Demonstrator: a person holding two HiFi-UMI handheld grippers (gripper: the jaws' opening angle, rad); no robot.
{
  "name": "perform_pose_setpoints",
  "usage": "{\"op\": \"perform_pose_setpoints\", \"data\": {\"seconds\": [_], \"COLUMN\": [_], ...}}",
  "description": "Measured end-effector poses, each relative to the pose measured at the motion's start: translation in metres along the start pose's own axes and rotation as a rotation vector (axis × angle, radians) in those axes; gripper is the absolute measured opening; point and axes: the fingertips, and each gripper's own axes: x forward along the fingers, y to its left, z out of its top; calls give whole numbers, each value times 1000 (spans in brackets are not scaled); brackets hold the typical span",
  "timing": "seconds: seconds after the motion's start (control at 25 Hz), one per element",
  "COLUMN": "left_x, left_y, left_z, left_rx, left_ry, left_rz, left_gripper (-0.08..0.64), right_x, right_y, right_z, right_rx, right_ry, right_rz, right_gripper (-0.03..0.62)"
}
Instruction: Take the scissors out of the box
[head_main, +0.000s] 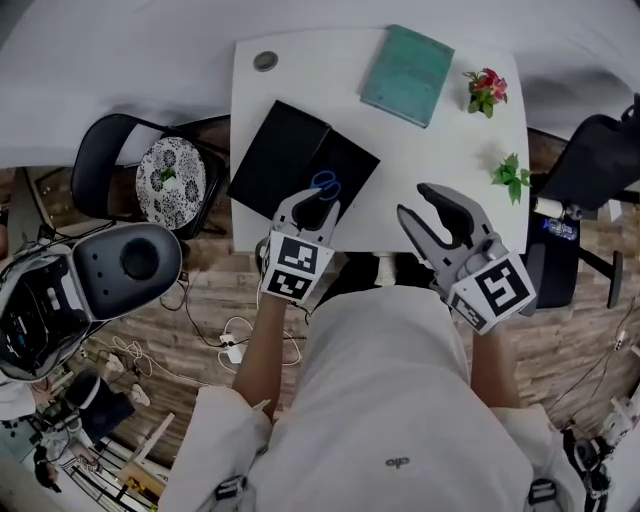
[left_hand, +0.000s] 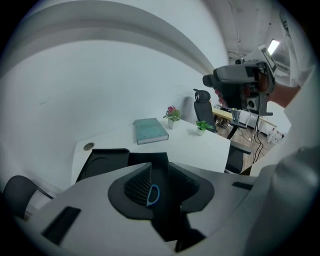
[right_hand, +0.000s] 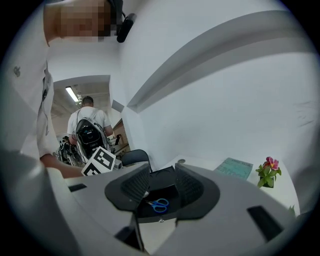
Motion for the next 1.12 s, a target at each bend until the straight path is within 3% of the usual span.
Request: {"op": "perform_pose_setpoints", "data": {"seconds": [0.4, 0.56, 1.12], "left_x": [25, 33, 61], "left_y": [-15, 1, 14], "left_z": [-27, -39, -59], "left_rx": [75, 73, 104], "left_ry": [161, 223, 351], "left_rz": [-8, 5, 67], "left_gripper": [107, 107, 115], "right_x": [-16, 0, 23], "right_y": [2, -1, -24], "right_z": [-13, -14, -32], "right_rx": [22, 38, 93], "right_ry": [10, 25, 64], "right_rz": [-3, 10, 134], "right_gripper": [161, 161, 161]}}
